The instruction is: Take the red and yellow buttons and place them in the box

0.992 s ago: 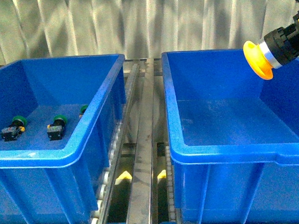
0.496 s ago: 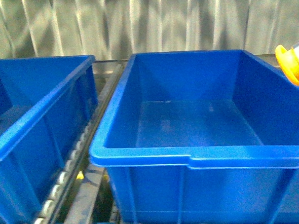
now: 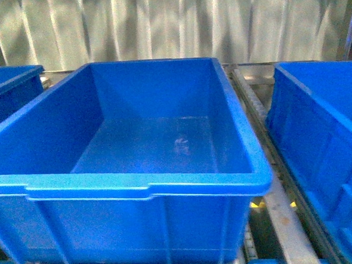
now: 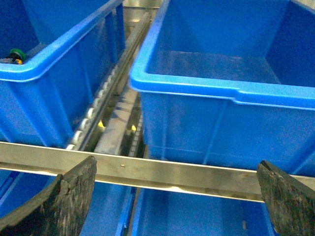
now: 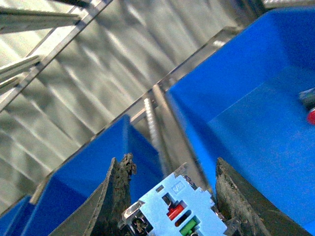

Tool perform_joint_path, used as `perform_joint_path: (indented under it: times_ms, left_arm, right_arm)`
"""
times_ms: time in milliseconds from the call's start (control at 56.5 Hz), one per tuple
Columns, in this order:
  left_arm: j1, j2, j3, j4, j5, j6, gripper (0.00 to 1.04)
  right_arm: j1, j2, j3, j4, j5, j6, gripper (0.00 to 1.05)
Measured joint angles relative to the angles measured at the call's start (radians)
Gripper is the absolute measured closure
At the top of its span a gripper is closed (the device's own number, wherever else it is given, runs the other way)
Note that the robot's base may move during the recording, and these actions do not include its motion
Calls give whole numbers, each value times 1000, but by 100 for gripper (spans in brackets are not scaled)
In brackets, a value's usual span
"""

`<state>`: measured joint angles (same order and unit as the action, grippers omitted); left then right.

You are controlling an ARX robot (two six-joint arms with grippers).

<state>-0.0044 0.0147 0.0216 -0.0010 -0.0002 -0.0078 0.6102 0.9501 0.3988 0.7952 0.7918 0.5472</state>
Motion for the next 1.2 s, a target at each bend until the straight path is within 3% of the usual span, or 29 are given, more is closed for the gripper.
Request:
perform_joint_path:
  times_ms: [71, 301, 496, 885, 1204]
  left_arm:
    - [0, 0, 0, 0, 2, 0, 8]
    - [2, 0, 0, 1, 3, 2, 8]
    - [2, 0, 0, 1, 0, 1, 8]
    - [2, 0, 0, 1, 0, 1, 8]
    - [2, 0, 0, 1, 0, 1, 8]
  right_arm:
    - [-33, 11, 14, -29, -29, -23, 63]
    - [-237, 244, 289, -281, -313, -204, 63]
    - [-351, 544, 528, -528, -409, -280, 63]
    - [-487, 906, 827, -662, -513, -512, 63]
    - [-544, 925, 904, -698, -573, -543, 16]
